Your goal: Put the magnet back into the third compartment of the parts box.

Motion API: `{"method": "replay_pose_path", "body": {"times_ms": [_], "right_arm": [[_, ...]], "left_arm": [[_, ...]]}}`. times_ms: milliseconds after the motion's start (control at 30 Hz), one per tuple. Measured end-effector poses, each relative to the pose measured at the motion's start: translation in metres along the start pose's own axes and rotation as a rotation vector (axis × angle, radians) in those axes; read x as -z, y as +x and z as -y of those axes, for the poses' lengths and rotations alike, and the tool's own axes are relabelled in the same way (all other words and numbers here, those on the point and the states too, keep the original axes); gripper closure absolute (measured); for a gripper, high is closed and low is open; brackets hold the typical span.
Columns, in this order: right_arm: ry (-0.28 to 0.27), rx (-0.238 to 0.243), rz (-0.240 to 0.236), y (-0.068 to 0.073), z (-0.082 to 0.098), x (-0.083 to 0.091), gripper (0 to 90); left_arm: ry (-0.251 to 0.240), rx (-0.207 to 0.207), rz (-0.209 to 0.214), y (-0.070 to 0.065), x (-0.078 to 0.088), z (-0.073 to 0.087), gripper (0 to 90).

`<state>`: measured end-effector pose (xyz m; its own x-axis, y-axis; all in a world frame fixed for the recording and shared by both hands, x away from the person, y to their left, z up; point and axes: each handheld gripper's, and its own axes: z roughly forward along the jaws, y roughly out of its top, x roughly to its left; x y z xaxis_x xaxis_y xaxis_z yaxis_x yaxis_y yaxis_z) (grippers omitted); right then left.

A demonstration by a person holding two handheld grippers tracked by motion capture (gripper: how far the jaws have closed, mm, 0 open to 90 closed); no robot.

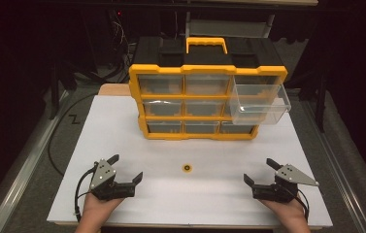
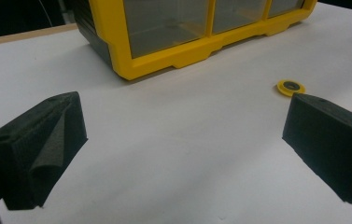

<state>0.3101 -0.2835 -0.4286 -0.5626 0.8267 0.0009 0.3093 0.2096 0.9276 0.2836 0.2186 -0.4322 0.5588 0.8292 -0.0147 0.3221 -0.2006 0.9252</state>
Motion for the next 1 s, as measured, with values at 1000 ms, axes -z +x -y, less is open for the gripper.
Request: {"method": "replay_pose_path", "body": {"times_ms": [1000], "right_arm": [[0.026,0.021,0.016,0.0034,0.0008,-0.0061,0.9]], "left_arm": [[-0.011,0.001,0.021,0.0007,0.0002,0.0008,0.7]]}}
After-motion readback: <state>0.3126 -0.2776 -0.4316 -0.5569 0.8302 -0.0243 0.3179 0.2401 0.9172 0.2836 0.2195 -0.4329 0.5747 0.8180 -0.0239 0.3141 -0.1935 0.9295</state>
